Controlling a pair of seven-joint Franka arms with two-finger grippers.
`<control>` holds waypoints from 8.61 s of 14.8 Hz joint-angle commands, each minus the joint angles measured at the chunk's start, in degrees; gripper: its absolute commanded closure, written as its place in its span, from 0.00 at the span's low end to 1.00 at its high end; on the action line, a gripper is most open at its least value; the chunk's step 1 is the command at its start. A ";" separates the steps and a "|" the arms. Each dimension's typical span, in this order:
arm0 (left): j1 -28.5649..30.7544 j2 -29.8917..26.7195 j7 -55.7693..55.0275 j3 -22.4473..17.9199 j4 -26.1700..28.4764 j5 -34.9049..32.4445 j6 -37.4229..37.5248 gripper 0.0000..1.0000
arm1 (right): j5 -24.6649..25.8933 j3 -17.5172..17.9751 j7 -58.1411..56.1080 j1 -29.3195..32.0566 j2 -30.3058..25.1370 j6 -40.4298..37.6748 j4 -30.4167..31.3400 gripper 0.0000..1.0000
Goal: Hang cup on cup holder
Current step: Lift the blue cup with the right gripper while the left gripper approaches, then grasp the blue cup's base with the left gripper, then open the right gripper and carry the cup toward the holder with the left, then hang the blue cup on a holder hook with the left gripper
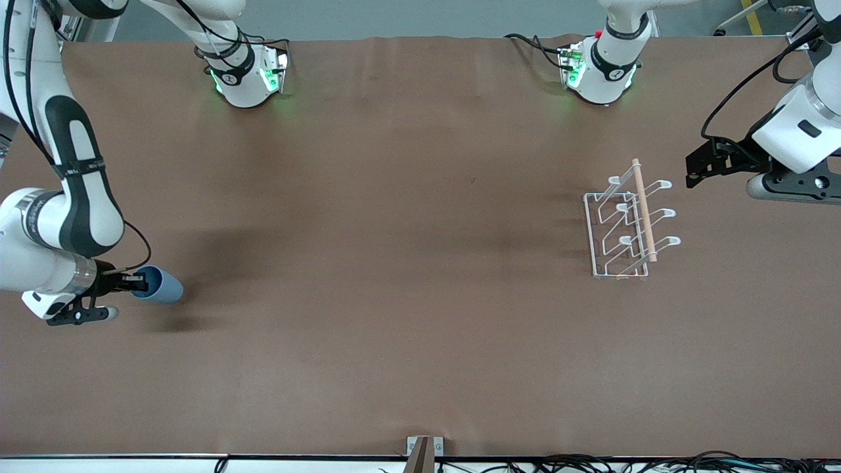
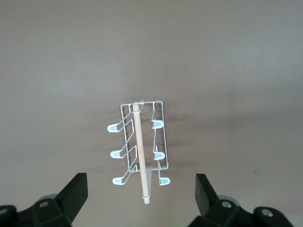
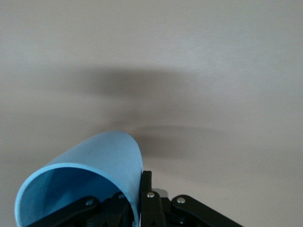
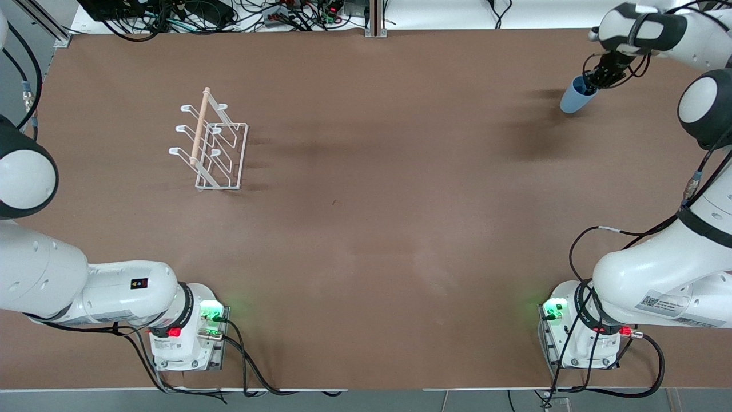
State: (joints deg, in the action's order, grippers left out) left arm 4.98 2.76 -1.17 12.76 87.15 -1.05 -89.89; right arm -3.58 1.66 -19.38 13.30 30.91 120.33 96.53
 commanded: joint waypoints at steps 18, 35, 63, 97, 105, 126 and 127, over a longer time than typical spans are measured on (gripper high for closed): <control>-30.10 3.74 4.93 0.07 -5.94 0.00 -12.65 0.00 | -64.60 2.47 -0.83 -8.99 -12.98 -38.14 2.08 1.00; -43.64 10.42 5.65 0.07 -7.96 7.12 -27.26 0.00 | -68.13 2.38 2.42 -20.68 -12.80 -37.45 1.21 1.00; -46.91 20.80 12.24 -0.55 -11.12 -1.93 -37.02 0.46 | -68.14 2.29 6.37 -25.60 -12.71 -36.57 0.77 0.93; -28.97 31.25 40.87 -0.72 4.87 -57.21 17.91 0.59 | 3.59 0.97 15.03 -9.87 -28.33 -38.49 -19.11 0.00; -26.69 33.10 41.34 -0.72 5.66 -60.82 17.91 0.58 | 3.58 1.15 23.86 -11.81 -37.15 -36.05 -8.46 0.00; -26.87 36.35 29.38 -0.37 4.87 -57.84 17.73 0.00 | 4.20 0.80 23.69 -10.75 -32.49 -35.44 -11.10 0.00; -26.60 36.09 29.38 -0.29 4.00 -57.75 17.73 0.00 | 4.20 0.80 23.69 -10.66 -32.49 -34.39 -10.93 0.00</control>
State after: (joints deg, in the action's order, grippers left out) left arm -21.77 39.51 28.57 12.36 92.75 -59.75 -72.76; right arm -0.31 2.26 3.66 2.02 -1.82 84.48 84.99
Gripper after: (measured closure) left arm 0.000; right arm 0.000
